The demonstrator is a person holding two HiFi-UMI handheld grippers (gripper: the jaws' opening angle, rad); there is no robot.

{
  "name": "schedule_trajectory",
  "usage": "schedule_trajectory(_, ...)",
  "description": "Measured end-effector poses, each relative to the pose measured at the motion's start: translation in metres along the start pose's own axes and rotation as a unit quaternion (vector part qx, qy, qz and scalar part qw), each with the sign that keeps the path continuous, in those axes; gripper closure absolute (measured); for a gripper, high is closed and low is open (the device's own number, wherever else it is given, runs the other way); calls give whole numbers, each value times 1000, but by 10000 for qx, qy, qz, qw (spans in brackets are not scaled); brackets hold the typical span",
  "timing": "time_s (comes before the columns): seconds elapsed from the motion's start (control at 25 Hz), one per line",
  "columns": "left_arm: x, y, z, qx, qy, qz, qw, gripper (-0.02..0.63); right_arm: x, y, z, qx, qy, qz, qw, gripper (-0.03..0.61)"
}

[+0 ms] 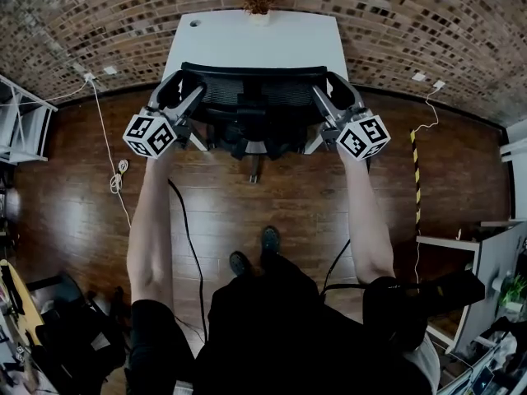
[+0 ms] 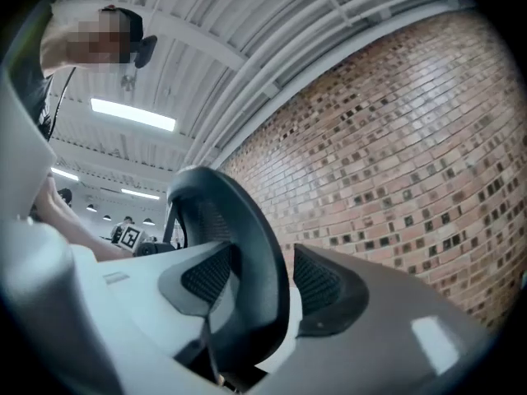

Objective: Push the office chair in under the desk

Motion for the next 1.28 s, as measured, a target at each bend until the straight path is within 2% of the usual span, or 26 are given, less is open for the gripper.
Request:
schedule_trajectory(0.04,-4,17,0,-233,104,-220,9994,205,-9,11,-8,185,-131,-217,9995,350)
schedule_trajectory(0.12,5,56,-9,-531,408,-657,9956,217,-21,40,-32,706,-536,-644,9940,361)
schedule_trajectory(0.2,48,99,-28,-665,741,-849,9914,247,-5,74,-54,1252,-1120,-853,9821,380)
schedule_trajectory(0.28,113,139,-51,-846,1087,-713,9879,255,38,97,-60,1485,-1690,-755,9714,391)
schedule_trajectory(0.4,201,178,-89,-1009,1616,-279,9813,272,117,112,-35,1271,-2367,-295,9628,448)
schedule_trajectory(0.48,233,185,-126,-714,1591,176,9845,318,152,119,-6,985,-2684,-13,9583,496)
schedule_trajectory(0.52,239,188,-144,-532,1488,355,9868,319,161,121,9,854,-2749,102,9576,520)
schedule_trajectory(0.64,228,206,-180,-326,1286,411,9903,334,164,129,54,608,-2646,486,9612,563)
schedule_trajectory(0.84,189,247,-227,-89,1033,-17,9946,350,118,160,132,251,-2178,611,9738,571)
schedule_trajectory(1.0,162,320,-262,390,846,-347,9951,370,95,199,236,-12,-2002,330,9792,571)
schedule_trajectory(1.12,155,377,-280,751,743,-575,9927,387,96,228,316,-98,-1539,430,9871,571)
schedule_trajectory(1.28,154,462,-300,876,565,-740,9918,380,112,262,409,-18,-894,634,9940,575)
Point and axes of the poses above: the fingertips, and each gripper's own axes: y backward along the fingers, z to its left, x out of its underside, the point moved 2 cm from there along y, backward along the fingers, and after that the axes turned 2 degrees about z, right-handed, at the moved point
